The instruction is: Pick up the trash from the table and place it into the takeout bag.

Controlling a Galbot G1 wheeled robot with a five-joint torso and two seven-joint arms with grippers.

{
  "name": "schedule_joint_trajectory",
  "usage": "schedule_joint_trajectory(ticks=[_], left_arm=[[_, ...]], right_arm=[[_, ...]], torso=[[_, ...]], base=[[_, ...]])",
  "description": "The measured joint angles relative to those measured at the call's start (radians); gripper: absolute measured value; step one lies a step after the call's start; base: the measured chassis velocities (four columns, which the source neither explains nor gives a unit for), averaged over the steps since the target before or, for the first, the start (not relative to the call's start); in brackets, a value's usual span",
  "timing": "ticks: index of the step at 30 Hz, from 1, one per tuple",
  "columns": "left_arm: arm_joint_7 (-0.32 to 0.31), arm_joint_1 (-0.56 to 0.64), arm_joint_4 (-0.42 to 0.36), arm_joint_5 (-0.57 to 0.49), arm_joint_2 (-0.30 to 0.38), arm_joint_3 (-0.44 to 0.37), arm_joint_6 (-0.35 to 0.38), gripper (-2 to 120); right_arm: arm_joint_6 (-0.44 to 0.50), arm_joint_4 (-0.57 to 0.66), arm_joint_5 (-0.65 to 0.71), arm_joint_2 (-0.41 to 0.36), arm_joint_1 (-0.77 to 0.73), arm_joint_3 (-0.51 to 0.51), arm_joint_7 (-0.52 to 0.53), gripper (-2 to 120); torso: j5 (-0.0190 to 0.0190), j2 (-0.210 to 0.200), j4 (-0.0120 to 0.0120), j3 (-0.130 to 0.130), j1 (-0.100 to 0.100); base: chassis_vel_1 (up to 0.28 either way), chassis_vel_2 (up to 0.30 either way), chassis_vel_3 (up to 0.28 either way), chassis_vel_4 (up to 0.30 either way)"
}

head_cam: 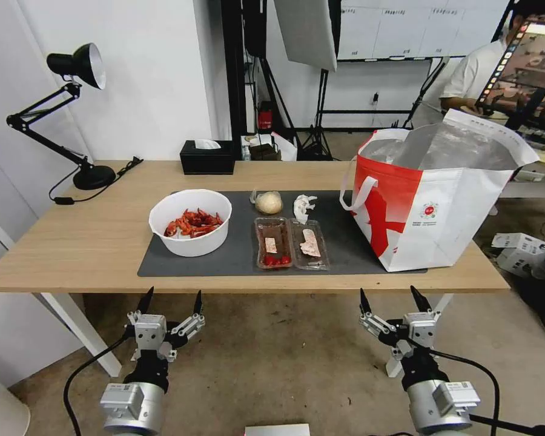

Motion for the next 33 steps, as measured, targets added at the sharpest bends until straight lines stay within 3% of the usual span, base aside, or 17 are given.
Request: schedule_joint_trajectory(ticks=[33], left_arm=[[-0.005,-0.008,0.0,-0.012,0.006,0.001,0.004,100]], right_arm=[[-0.005,0.0,0.013,-0.011,0.004,0.004,0.0,100]], torso=[[0.0002,0.0,0.0001,0.0,0.0]], base=[[0.0,0.0,0.0,0.0]])
